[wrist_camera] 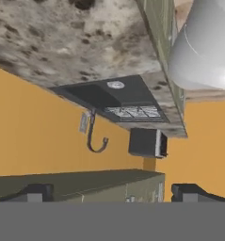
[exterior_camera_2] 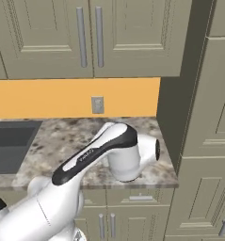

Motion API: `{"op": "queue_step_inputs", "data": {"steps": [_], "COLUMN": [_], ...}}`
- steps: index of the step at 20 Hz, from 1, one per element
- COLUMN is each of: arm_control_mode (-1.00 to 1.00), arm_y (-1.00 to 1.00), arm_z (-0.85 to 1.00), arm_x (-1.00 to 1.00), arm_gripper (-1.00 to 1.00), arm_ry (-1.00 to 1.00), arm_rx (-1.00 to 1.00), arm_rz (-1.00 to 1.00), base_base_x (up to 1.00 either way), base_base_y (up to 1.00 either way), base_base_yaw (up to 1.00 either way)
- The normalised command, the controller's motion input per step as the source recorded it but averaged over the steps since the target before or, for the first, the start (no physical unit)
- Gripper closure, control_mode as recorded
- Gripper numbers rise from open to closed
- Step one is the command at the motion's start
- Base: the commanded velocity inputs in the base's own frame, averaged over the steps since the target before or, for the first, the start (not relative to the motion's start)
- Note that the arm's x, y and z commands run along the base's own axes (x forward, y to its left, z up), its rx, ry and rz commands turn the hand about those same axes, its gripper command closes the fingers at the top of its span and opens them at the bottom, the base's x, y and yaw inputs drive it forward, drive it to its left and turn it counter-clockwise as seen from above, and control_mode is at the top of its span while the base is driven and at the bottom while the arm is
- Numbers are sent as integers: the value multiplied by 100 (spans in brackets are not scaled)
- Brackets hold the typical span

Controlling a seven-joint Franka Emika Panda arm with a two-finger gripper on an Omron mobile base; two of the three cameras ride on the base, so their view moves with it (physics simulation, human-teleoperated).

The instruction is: Retrieve the wine glasses from the counter and place one next to each plate.

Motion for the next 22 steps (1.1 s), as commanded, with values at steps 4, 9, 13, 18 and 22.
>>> {"op": "queue_step_inputs", "data": {"steps": [4, 9, 13, 18, 22], "arm_control_mode": [-100, -100, -100, -100, -100], "arm_y": [-30, -16, -4, -20, -26], "arm_z": [-68, -78, -73, -51, -46], "arm_x": [66, 71, 78, 61, 44], "arm_gripper": [-100, -100, -100, -100, -100], "arm_ry": [25, 21, 16, 7, 0], "arm_rx": [-2, -1, -3, -1, 0], "arm_rz": [0, 0, 0, 0, 0], "base_base_x": [0, 0, 0, 0, 0], "base_base_y": [0, 0, 0, 0, 0], "base_base_yaw": [0, 0, 0, 0, 0]}}
